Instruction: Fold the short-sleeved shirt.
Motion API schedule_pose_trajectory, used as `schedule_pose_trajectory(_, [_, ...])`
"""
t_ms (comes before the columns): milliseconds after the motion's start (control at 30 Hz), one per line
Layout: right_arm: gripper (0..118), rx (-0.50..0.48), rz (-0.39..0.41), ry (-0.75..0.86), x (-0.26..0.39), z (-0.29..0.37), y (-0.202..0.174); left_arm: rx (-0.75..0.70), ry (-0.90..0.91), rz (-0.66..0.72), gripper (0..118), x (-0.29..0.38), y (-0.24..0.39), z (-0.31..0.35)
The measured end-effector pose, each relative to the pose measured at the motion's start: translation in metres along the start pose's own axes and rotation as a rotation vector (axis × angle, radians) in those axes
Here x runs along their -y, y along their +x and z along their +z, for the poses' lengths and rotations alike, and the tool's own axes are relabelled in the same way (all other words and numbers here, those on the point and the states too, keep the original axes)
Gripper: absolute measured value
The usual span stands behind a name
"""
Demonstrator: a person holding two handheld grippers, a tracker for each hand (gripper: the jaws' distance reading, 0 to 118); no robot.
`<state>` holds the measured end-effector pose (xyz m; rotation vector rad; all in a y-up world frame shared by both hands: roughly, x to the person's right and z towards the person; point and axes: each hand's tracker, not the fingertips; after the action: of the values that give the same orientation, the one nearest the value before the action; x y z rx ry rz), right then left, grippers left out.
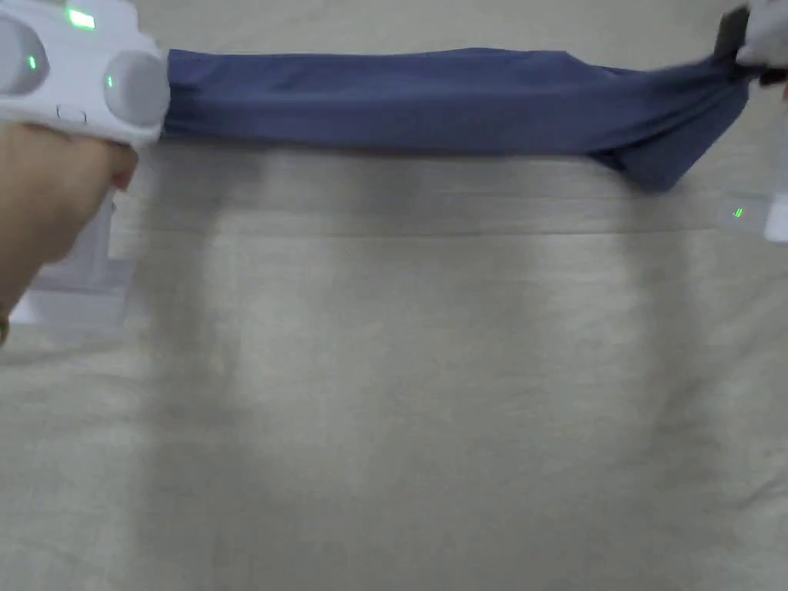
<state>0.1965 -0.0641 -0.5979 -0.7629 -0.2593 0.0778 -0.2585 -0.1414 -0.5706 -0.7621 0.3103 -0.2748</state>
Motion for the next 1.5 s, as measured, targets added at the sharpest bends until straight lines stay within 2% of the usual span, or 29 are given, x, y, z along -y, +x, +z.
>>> schedule_pose_trajectory(167, [2, -0.007, 0.055, -0.135, 0.071, -0.003, 0.001, 0.043, -0.076, 0.048, 3, 0.067, 0.001, 0.023])
schedule_pose_trajectory(267, [2, -0.041, -0.004, -0.180, 0.110, 0.013, 0.011, 0.064, -0.092, 0.044, 3, 0.097, 0.000, 0.048])
schedule_pose_trajectory(367, [2, -0.058, -0.018, -0.209, 0.139, 0.038, 0.022, 0.077, -0.086, 0.045, 3, 0.114, -0.006, 0.076])
schedule_pose_trajectory(500, [2, -0.103, 0.030, -0.189, 0.169, 0.082, 0.041, 0.103, -0.059, 0.093, 3, 0.143, -0.028, 0.126])
schedule_pose_trajectory(600, [2, -0.112, 0.048, -0.169, 0.188, 0.113, 0.059, 0.100, -0.041, 0.080, 3, 0.164, -0.043, 0.159])
schedule_pose_trajectory(733, [2, -0.120, 0.051, -0.170, 0.217, 0.146, 0.087, 0.141, -0.034, 0.126, 3, 0.196, -0.061, 0.199])
schedule_pose_trajectory(867, [2, -0.135, 0.020, -0.166, 0.242, 0.175, 0.112, 0.165, -0.030, 0.140, 3, 0.229, -0.069, 0.231])
schedule_pose_trajectory(1033, [2, -0.152, 0.082, -0.150, 0.272, 0.205, 0.127, 0.194, -0.008, 0.157, 3, 0.268, -0.077, 0.264])
schedule_pose_trajectory(1167, [2, -0.162, 0.064, -0.142, 0.293, 0.217, 0.134, 0.183, 0.024, 0.123, 3, 0.292, -0.081, 0.284])
schedule_pose_trajectory(1300, [2, -0.159, 0.091, -0.145, 0.309, 0.224, 0.136, 0.175, 0.036, 0.082, 3, 0.313, -0.084, 0.298])
schedule_pose_trajectory(1500, [2, -0.165, 0.060, -0.178, 0.334, 0.213, 0.150, 0.194, -0.035, -0.007, 3, 0.332, -0.078, 0.294])
